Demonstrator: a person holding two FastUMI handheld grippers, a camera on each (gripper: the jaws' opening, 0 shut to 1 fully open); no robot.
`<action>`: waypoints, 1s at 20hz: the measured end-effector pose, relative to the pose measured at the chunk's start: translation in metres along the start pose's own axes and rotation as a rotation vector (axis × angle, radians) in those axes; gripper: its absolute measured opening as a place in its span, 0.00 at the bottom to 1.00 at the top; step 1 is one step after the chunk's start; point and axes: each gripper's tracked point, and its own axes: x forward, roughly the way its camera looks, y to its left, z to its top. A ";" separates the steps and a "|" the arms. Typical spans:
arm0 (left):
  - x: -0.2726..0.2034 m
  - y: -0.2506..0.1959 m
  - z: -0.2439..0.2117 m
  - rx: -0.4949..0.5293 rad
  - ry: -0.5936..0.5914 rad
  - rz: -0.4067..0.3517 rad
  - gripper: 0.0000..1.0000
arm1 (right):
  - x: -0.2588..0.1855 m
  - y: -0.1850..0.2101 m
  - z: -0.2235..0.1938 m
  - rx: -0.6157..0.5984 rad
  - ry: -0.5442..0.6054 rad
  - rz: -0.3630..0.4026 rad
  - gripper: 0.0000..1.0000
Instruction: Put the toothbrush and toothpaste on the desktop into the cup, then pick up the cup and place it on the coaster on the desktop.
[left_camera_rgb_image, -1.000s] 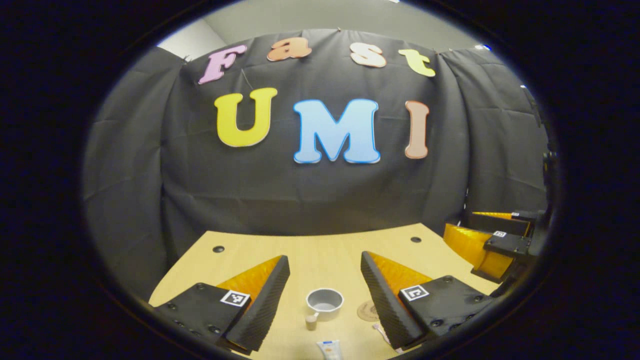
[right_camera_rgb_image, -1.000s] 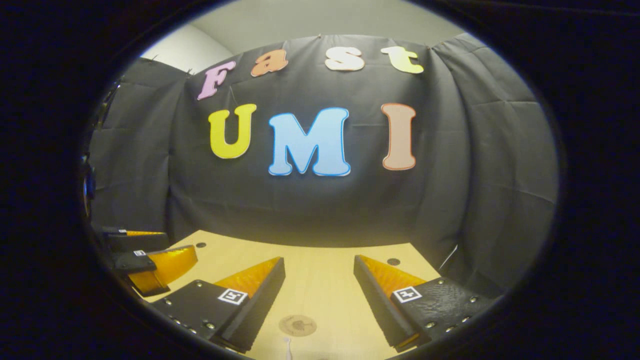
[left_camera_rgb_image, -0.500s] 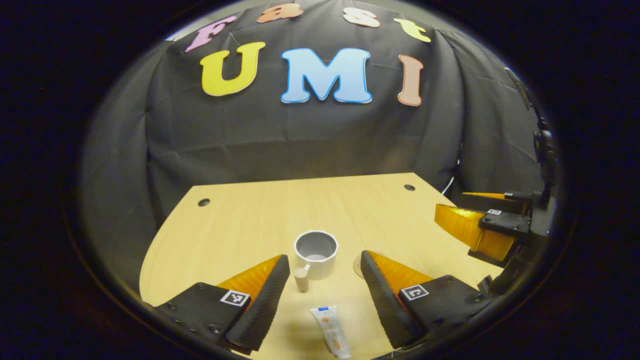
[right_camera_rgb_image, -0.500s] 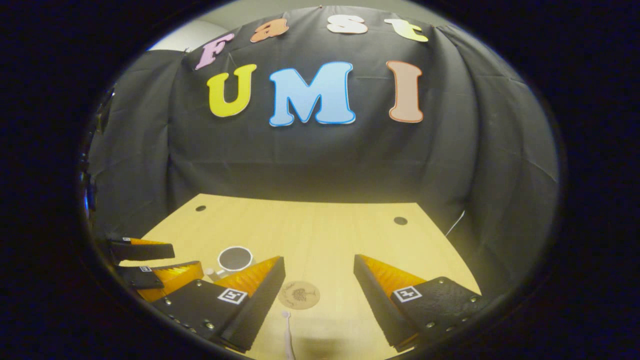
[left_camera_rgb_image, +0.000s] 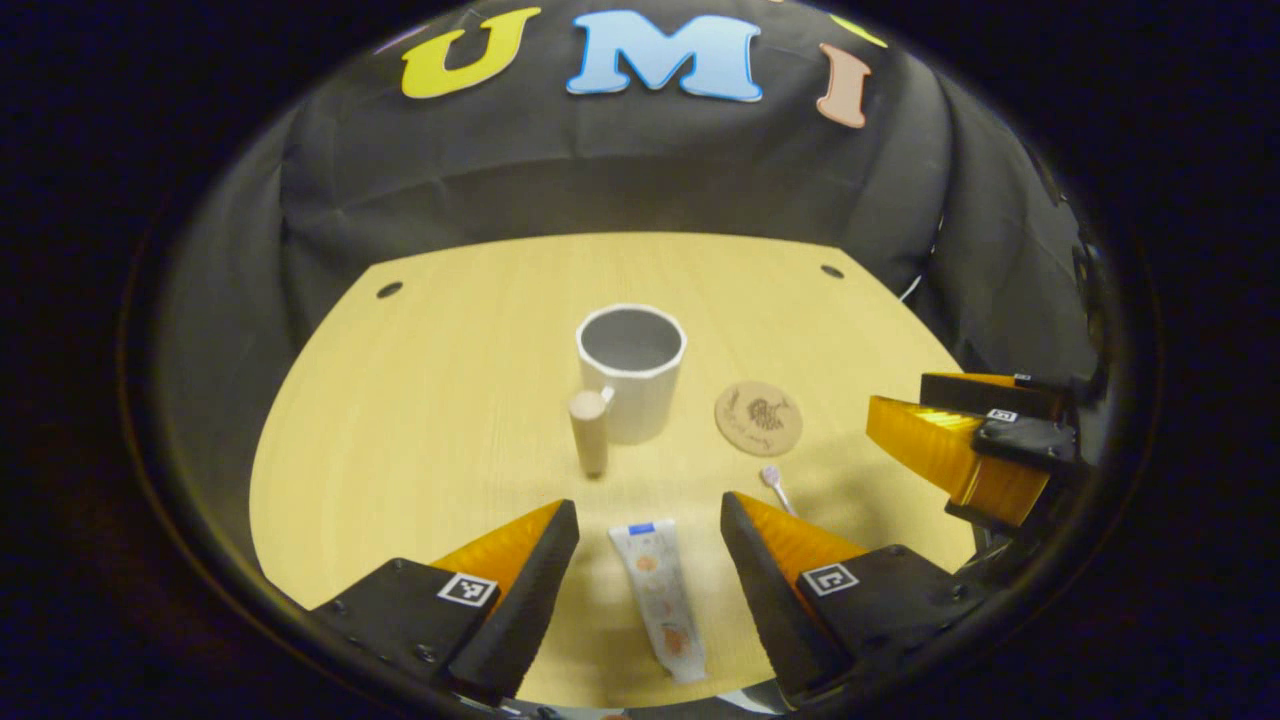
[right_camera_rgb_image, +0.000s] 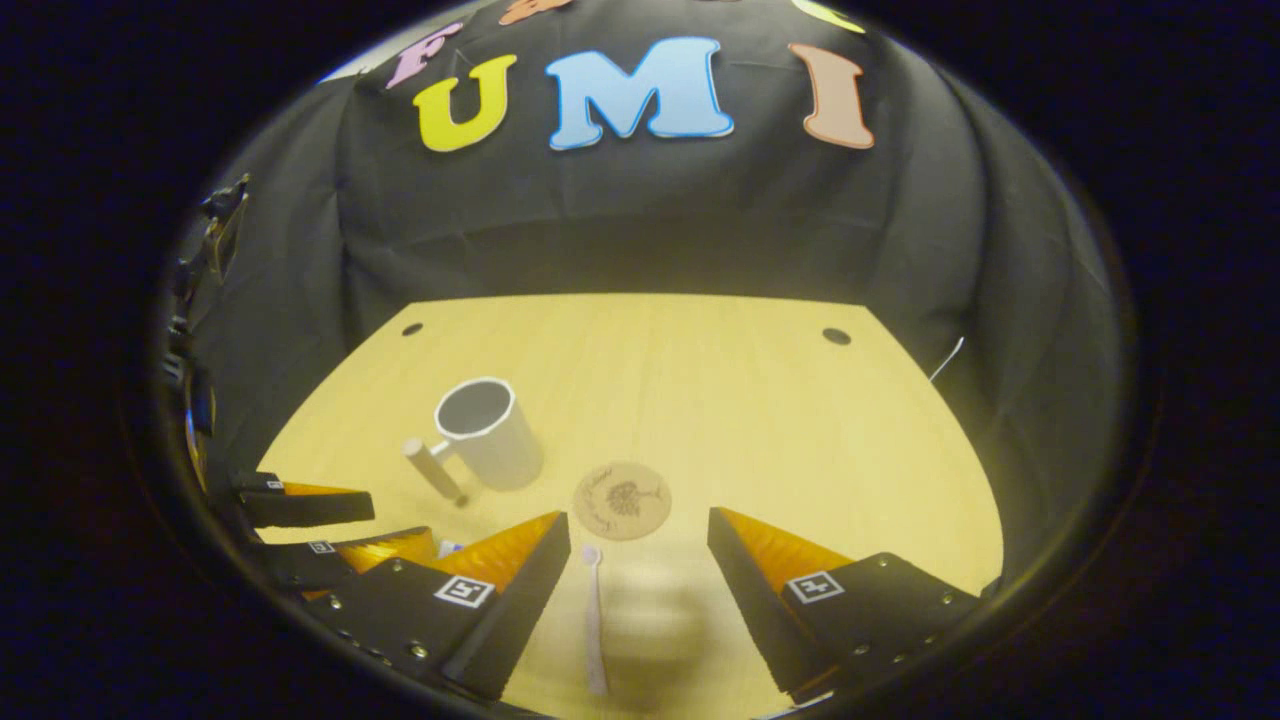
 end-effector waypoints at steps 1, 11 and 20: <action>0.004 0.002 -0.011 -0.013 0.026 0.000 1.00 | 0.003 0.002 -0.013 0.000 0.038 0.004 0.90; 0.026 0.008 -0.074 -0.057 0.169 0.025 0.95 | 0.019 0.010 -0.099 -0.042 0.284 0.041 0.92; 0.036 0.011 -0.097 -0.043 0.230 0.072 1.00 | 0.030 0.007 -0.124 -0.100 0.351 0.036 0.91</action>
